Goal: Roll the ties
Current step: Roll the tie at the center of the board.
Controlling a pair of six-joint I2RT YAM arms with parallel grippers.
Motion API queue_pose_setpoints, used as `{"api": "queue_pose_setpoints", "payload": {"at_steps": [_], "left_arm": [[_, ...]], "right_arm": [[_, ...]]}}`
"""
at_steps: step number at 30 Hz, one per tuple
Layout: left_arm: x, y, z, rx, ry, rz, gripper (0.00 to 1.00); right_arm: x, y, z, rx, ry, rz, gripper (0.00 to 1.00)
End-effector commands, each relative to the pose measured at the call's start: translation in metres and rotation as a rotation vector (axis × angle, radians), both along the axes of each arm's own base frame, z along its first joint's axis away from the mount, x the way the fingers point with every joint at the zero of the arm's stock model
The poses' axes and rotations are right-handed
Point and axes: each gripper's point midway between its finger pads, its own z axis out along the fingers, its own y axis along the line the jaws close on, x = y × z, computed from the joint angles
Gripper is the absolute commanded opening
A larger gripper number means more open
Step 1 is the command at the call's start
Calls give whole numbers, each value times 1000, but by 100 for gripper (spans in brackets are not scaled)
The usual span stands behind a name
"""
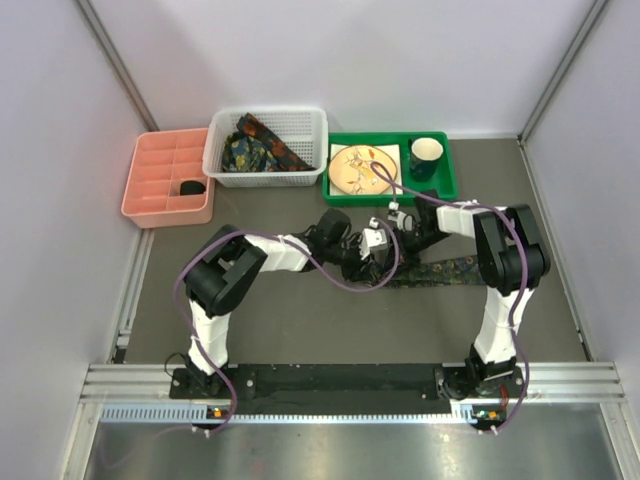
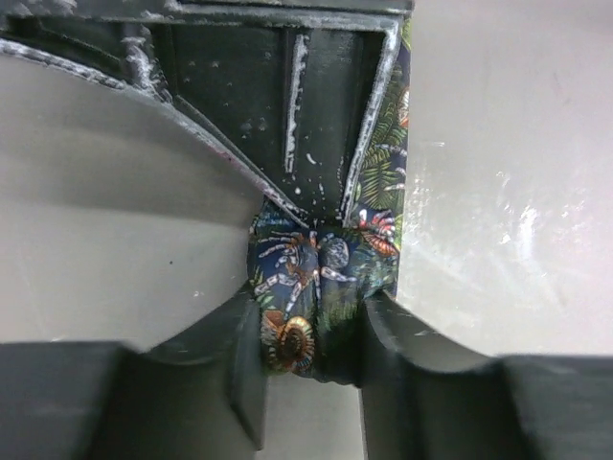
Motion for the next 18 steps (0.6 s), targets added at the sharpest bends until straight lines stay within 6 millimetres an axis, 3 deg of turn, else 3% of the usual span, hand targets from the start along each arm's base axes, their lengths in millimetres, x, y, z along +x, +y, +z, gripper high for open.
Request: {"api": "queue_pose_setpoints", "payload": {"at_steps": [1,6,8,12,18], "left_arm": [[-25,30,-17,252,-8,-81,29],[-26,58,-21,426,-55,-98,20],[-30,63,-25,481,-51,-103,20],[-26,64,-33,569,-68,-80,20],[-20,55,-36,606,-88,-65,26]], "right_arm": [[17,0,8,11,-78,-2,6],[21,-10,37,84,-7,-36,39],[18,-11,53,145,35,-50,42],[8,1,70,248,98,-54,62],[-5,16,51,237,170,-18,57]]}}
